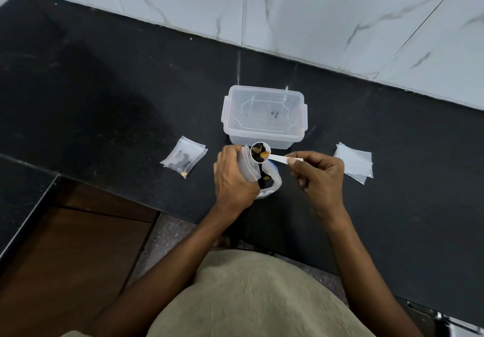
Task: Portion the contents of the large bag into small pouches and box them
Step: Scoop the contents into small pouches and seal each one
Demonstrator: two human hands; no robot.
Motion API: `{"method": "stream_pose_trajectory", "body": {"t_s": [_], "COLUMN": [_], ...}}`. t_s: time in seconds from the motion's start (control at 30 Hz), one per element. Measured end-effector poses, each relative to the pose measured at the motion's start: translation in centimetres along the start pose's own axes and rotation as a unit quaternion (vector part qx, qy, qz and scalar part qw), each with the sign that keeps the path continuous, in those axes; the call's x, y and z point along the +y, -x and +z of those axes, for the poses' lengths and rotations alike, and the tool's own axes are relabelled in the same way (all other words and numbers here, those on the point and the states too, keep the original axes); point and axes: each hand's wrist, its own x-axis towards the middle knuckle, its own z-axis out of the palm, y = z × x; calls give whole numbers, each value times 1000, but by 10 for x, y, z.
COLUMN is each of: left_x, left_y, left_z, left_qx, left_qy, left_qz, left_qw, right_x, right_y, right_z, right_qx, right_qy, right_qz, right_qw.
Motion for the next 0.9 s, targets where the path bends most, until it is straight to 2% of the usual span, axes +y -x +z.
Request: {"method": "stream_pose_trajectory", "body": {"t_s": [0.1, 0.23, 0.43, 0.57, 0.9], "left_x": [1, 8, 14, 16, 17], "left_y": [-3, -6, -10, -14, -14], "left_z": [3, 4, 4, 4, 6], "left_qx": [-9, -3, 20, 41, 35], "left_qy": [30, 83, 143, 162, 177], "left_qz": [0, 10, -2, -27, -19], "left_qw": [1000, 996, 990, 986, 983], "right_x": [0, 1, 8, 13, 16], "right_y": [4, 10, 18, 22, 23], "right_z": [5, 10, 18, 16, 14], "right_qx": [-12, -20, -13, 20, 51], "right_qy": [82, 190, 332, 341, 325], "right_qz": [-59, -160, -327, -383, -415], "right_qw": [995, 968, 885, 858, 848]}}
